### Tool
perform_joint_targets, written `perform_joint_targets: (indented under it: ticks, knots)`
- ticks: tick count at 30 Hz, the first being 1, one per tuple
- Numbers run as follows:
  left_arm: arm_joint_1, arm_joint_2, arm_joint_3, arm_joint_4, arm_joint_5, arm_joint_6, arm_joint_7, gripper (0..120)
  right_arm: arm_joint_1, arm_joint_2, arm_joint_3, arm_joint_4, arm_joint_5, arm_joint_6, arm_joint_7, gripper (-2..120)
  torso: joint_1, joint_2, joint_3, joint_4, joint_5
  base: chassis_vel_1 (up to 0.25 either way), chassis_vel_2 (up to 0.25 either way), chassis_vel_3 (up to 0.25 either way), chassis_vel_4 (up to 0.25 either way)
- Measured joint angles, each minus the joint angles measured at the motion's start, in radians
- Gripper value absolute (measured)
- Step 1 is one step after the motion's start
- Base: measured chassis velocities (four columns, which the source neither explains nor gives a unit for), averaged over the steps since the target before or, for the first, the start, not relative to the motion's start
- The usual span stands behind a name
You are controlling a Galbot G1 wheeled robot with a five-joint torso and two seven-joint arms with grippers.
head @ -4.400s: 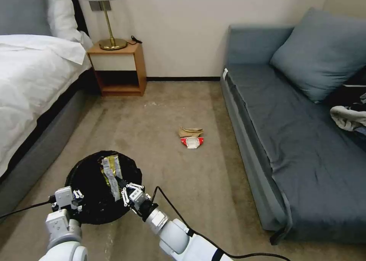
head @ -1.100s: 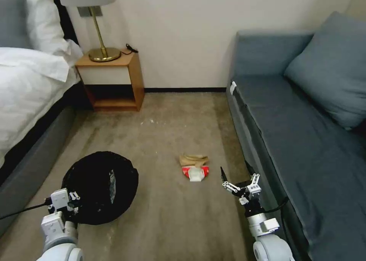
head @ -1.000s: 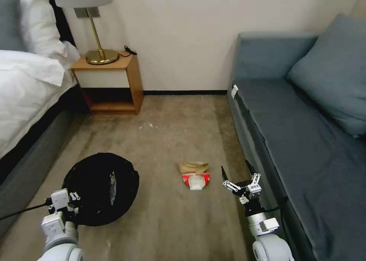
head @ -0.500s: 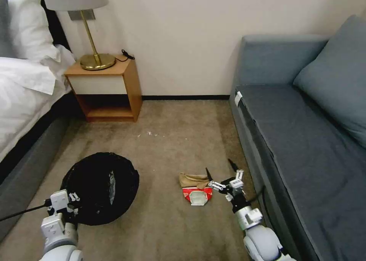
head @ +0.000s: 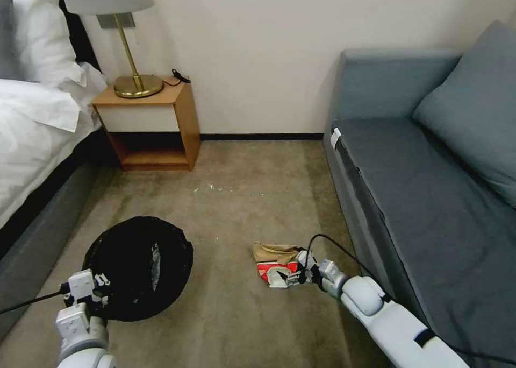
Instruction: Pick up the trash bin, then pick up the garbage on the floor and place it into the trash bin.
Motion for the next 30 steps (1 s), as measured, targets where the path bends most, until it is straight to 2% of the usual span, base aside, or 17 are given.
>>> perform_joint_targets:
  ticks: [8,12,13,16,17,20,22,25,27,29,30]
  knots:
    - [-0.007,0.002,0.004,-0.001,0.002,0.010,0.000,4,0.019,0.044,-0.005,-0.102,-0.045,0.020,-0.002,96,0.000,0.000,0.000,-0.0002,-0.0001,0.000,0.000,0.000,0.000]
    - [-0.009,0.000,0.009,0.013,0.010,0.007,0.000,4,0.019,0.060,0.027,-0.132,-0.047,0.038,-0.005,76,0.000,0.000,0.000,-0.0002,-0.0003,0.000,0.000,0.000,0.000]
    - [-0.009,0.000,0.009,0.013,0.010,0.007,0.000,4,0.019,0.060,0.027,-0.132,-0.047,0.038,-0.005,76,0.000,0.000,0.000,-0.0002,-0.0003,0.000,0.000,0.000,0.000]
    - [-0.009,0.003,0.010,0.014,0.014,0.005,0.001,4,0.017,0.072,0.036,-0.153,-0.047,0.069,-0.006,62,0.000,0.000,0.000,-0.0002,-0.0003,0.000,0.000,0.000,0.000]
    - [-0.009,0.003,0.010,0.014,0.014,0.005,0.001,4,0.017,0.072,0.036,-0.153,-0.047,0.069,-0.006,62,0.000,0.000,0.000,-0.0002,-0.0003,0.000,0.000,0.000,0.000]
    - [-0.006,0.007,0.008,0.014,0.025,-0.002,0.001,4,0.016,0.081,0.034,-0.166,-0.047,0.086,0.014,48,0.000,0.000,0.000,-0.0002,-0.0002,0.000,0.000,0.000,0.000]
    - [-0.005,0.008,0.008,0.014,0.026,-0.003,0.001,4,0.016,0.084,0.034,-0.171,-0.051,0.089,0.015,44,0.000,0.000,0.000,-0.0002,-0.0002,0.000,0.000,0.000,0.000]
    - [-0.003,0.011,0.009,0.010,0.027,-0.003,0.001,4,0.016,0.089,0.034,-0.185,-0.078,0.103,0.016,30,0.000,0.000,0.000,-0.0002,-0.0001,0.000,0.000,0.000,0.000]
    - [-0.003,0.011,0.009,0.008,0.028,-0.003,0.001,4,0.016,0.089,0.033,-0.187,-0.086,0.107,0.016,26,0.000,0.000,0.000,-0.0002,-0.0001,0.000,0.000,0.000,0.000]
    - [-0.003,0.011,0.011,0.007,0.028,-0.003,0.001,4,0.014,0.086,0.032,-0.187,-0.094,0.115,0.017,14,0.000,0.000,0.000,-0.0001,-0.0001,0.000,0.000,0.000,0.000]
    - [-0.003,0.011,0.011,0.007,0.028,-0.003,0.001,4,0.014,0.086,0.032,-0.187,-0.094,0.115,0.017,14,0.000,0.000,0.000,-0.0001,-0.0001,0.000,0.000,0.000,0.000]
